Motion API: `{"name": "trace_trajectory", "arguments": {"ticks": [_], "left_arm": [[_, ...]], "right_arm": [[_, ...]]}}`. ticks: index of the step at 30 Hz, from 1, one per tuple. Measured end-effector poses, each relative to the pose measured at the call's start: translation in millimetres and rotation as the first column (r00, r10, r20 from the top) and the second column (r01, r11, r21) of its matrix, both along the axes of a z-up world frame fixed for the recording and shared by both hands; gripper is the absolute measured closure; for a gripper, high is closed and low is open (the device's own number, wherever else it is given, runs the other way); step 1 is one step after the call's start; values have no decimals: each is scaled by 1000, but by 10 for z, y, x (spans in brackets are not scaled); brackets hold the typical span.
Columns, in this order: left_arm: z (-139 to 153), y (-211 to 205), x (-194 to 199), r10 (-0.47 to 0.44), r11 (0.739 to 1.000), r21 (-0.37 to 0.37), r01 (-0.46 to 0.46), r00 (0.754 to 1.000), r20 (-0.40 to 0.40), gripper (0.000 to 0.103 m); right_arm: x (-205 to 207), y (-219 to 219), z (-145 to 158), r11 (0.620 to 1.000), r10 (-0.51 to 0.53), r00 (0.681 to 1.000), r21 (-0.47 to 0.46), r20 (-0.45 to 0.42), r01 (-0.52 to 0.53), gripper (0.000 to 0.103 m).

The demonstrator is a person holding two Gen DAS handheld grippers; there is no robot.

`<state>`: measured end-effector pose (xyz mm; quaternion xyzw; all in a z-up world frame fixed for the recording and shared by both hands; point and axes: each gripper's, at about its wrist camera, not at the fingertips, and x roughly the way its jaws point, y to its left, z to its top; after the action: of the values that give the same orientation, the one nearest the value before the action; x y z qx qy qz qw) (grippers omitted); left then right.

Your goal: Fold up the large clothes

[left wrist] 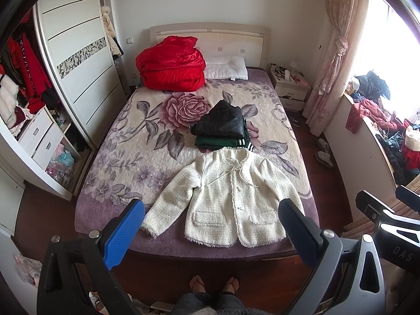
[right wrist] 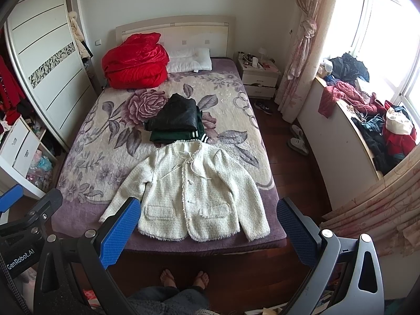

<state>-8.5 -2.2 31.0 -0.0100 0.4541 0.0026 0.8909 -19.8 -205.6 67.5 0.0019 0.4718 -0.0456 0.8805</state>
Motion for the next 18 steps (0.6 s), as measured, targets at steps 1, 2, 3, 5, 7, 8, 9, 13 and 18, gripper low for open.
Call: {"name": "trace_trajectory", "arguments": {"ticks": [1,2,3,5,7,8,9,13,18], "left_arm": [[9,-11,16,0,1000,0,0,1000,0,0],[16,-23,36,-1,1000,0,1,1000,0,0],[23,-34,59,-1,1000,0,1,1000,0,0],[-28,29,-26,-1,1000,-3,1,1000,-1,0],[-48,46,-75,1,1000,-2,-1,1000,1,0],[-40,42,-70,1,1000,-2,-1,1000,0,0],[-55,53,-82,1,1000,-6,-1,1000,0,0],[-45,46,-85,1,1000,-6,-1,1000,3,0],[-22,47,-43,3,1000,-11,-3,1000,4,0]], "right_arm": [[5,9,7,1000,1,1000,0,0,-1,0],[10,21,14,1000,3,1000,-1,-1,-3,0],[6,13,-2,1000,4,1000,-1,-1,-4,0],[13,23,4,1000,2,1000,4,-1,-2,0],[26,50,-36,1000,3,1000,4,-6,-3,0],[42,66,-29,1000,4,1000,5,-8,-4,0],[40,58,-80,1000,5,1000,6,-10,-5,0],[78,73,-126,1000,7,1000,3,-12,-7,0],[61,62,-155,1000,4,1000,5,-9,-4,0]]}}
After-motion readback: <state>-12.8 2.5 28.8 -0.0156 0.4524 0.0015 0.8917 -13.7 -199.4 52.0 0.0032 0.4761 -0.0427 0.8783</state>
